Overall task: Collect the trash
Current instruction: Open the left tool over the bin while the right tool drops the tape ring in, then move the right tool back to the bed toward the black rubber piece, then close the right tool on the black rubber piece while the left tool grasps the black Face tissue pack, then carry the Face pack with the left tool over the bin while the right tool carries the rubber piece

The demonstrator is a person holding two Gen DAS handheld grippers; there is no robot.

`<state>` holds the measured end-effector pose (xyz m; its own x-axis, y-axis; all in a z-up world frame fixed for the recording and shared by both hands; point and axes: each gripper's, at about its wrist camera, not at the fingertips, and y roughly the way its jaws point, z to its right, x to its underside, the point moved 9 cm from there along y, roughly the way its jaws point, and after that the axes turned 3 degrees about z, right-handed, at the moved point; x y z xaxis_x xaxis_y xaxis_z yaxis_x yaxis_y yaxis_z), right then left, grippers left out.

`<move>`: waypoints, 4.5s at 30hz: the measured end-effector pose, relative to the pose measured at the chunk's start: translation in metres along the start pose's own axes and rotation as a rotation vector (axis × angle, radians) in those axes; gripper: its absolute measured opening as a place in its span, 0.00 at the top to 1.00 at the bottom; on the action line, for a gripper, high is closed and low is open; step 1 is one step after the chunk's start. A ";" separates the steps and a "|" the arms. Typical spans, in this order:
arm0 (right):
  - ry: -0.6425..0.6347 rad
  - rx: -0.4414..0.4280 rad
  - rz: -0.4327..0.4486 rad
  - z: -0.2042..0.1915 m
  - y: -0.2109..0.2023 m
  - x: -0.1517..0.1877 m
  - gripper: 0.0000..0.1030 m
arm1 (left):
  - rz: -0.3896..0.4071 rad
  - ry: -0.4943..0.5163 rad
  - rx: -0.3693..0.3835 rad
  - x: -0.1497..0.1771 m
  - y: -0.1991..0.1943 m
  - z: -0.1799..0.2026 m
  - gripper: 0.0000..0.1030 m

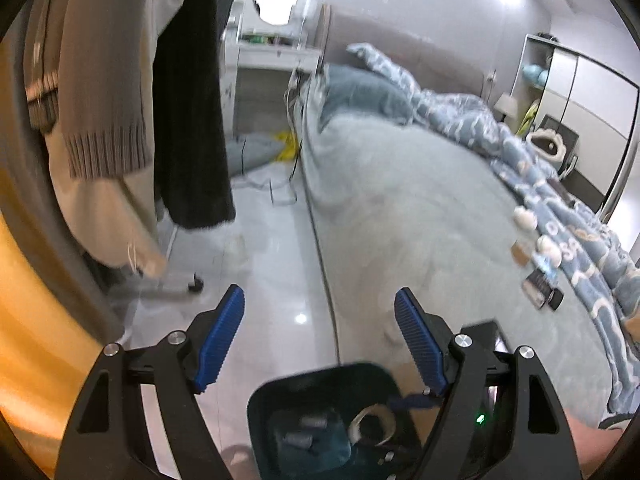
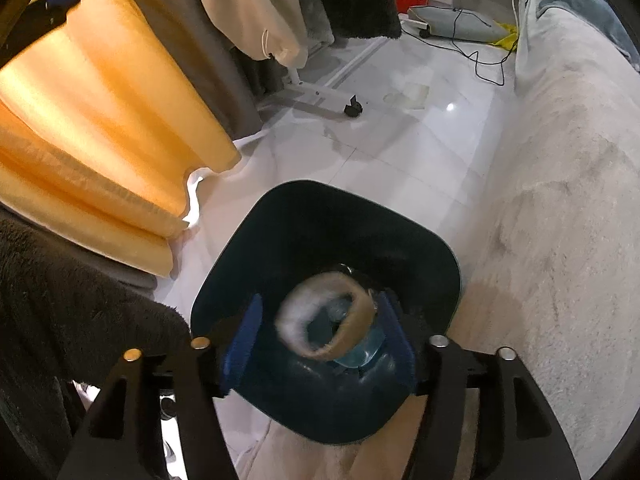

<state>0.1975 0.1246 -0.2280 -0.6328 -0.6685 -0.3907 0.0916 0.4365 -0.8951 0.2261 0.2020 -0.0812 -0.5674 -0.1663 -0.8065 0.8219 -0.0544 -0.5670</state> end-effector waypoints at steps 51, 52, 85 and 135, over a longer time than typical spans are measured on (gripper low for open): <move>0.295 0.400 0.431 0.238 -0.208 0.078 0.13 | 0.039 0.024 0.138 -0.010 0.042 0.181 0.09; 0.303 0.402 0.427 0.242 -0.208 0.081 0.13 | 0.034 0.023 0.142 -0.010 0.043 0.184 0.09; 0.365 0.328 0.408 0.287 -0.217 0.128 0.54 | -0.127 0.087 0.226 0.042 0.093 0.293 0.08; 0.510 0.327 0.513 0.327 -0.275 0.190 0.54 | -0.248 0.078 0.103 0.077 0.169 0.338 0.20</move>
<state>0.3035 -0.3191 -0.1264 -0.7172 -0.0385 -0.6958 0.6387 0.3632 -0.6783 0.3380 -0.1526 -0.1822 -0.7508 -0.0593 -0.6579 0.6560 -0.1844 -0.7319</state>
